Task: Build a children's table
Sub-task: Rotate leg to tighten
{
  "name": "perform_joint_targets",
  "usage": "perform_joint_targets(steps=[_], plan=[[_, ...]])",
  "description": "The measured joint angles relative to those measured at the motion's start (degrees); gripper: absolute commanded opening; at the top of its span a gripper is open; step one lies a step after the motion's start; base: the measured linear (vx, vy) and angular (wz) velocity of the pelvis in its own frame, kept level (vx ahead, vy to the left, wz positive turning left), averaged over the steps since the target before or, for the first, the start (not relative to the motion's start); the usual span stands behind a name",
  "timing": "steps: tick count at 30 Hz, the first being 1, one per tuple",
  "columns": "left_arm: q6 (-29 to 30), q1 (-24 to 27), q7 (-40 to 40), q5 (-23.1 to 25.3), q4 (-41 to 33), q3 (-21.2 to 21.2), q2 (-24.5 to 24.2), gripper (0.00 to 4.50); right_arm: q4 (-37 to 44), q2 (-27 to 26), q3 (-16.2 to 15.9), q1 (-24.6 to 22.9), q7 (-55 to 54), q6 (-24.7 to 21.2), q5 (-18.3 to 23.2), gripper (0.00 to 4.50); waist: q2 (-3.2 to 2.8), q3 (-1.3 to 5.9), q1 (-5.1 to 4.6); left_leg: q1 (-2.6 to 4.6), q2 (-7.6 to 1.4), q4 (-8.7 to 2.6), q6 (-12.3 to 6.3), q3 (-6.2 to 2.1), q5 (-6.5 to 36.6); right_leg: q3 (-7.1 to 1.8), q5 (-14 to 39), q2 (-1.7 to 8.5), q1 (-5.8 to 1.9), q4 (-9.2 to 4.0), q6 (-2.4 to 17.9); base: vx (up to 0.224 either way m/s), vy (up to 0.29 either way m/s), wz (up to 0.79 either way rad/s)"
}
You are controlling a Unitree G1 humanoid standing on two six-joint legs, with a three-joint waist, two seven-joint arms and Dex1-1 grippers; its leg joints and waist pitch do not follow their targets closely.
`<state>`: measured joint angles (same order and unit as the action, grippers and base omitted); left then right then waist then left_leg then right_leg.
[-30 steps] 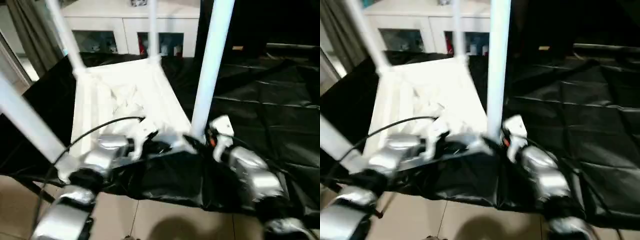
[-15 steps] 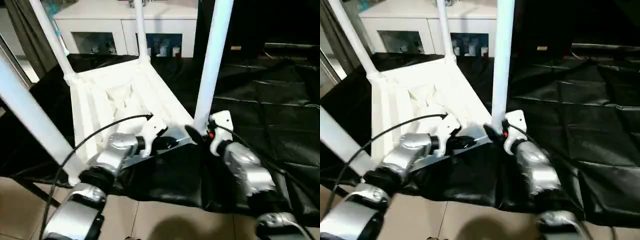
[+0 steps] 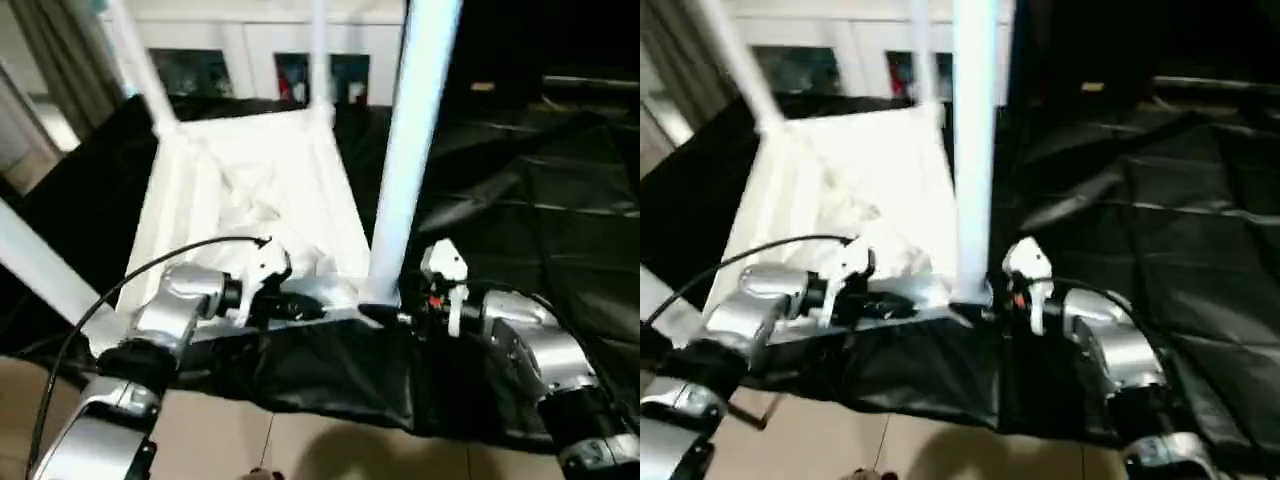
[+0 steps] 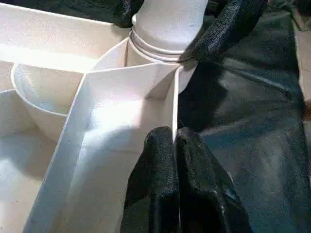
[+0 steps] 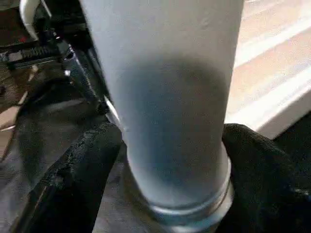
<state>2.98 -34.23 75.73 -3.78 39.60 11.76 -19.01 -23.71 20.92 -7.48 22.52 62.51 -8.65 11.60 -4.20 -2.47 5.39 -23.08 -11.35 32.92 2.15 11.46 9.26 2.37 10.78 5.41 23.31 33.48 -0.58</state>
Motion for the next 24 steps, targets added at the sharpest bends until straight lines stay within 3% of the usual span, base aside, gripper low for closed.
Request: perform_joint_targets(steps=[12,19,24], plan=[[1.2,1.0,-0.4,-0.3,-1.2,0.4,0.7,0.0,1.1,-0.8,0.4,-1.4,-1.4,-2.1,1.0,2.73,0.12,-0.08,-0.13,0.14,-0.05,0.47,0.32,0.0,0.1,-0.09,0.0,0.04,-0.04,0.7,0.0,0.0,0.0,0.0],[0.3,-2.2,-18.8,3.3,4.4,-0.8,8.0,0.0,-6.0,-10.0,5.5,1.9,-27.4,-0.9,-2.8,2.62,0.38,-0.01,-1.33,1.03,0.19,0.2,0.42,-0.01,0.1,-0.29,0.1,0.13,-0.66,0.55,-0.3,0.0,0.0,0.0],[-0.6,-3.6,-26.6,5.2,7.2,-1.0,12.2,0.0,-7.5,-13.8,7.2,2.9,-38.9,-0.4,-4.9,2.62,0.17,0.12,-1.45,1.13,0.43,-0.09,0.41,-0.08,0.1,-0.29,0.2,0.28,-0.82,0.34,-0.3,0.0,0.0,0.0]])
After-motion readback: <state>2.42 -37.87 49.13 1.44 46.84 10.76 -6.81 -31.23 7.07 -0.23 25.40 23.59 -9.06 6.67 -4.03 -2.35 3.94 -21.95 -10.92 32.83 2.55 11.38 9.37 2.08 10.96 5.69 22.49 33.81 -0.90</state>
